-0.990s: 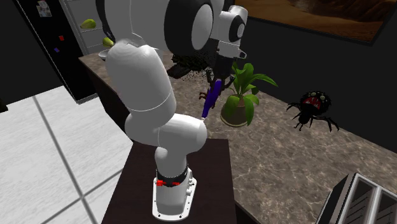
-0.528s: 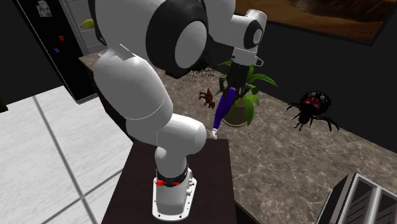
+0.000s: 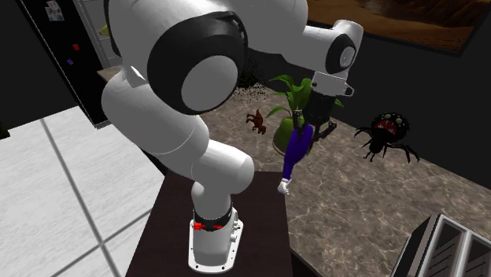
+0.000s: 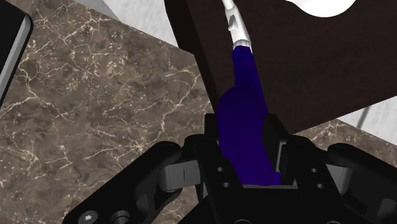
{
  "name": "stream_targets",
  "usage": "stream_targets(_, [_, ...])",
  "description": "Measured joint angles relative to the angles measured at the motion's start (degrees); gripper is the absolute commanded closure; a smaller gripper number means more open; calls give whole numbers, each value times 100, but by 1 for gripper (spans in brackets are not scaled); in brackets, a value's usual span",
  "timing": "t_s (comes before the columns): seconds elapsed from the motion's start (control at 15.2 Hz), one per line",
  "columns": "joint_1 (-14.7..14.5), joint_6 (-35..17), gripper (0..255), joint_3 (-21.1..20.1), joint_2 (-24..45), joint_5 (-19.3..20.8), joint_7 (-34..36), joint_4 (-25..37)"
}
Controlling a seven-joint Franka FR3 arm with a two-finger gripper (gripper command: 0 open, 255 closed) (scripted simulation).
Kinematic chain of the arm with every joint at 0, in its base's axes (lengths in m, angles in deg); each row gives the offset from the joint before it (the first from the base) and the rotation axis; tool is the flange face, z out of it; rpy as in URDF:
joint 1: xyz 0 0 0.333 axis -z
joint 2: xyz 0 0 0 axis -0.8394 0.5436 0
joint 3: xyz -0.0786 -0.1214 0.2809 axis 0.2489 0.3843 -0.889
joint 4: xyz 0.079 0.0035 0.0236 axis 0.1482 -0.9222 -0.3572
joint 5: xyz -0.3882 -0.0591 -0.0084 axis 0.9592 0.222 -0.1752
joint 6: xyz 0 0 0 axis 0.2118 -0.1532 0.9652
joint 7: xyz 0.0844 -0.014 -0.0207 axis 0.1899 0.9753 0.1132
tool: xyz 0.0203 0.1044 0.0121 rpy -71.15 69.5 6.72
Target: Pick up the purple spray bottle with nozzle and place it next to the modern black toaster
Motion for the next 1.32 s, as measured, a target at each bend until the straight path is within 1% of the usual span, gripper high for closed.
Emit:
stream_targets(0.46, [476, -54, 255, 713, 59, 621, -945, 206])
stream_targets(0.86, [704, -247, 255, 1451, 542, 904, -1891, 729])
stream_targets(1.06, [777, -362, 255, 1858, 868, 936, -2423, 1066])
stream_targets(1.25, [785, -631, 255, 2266, 1313, 826, -2905, 1306])
stream_targets(1.32, [812, -627, 255, 2404, 1443, 786, -3124, 1474])
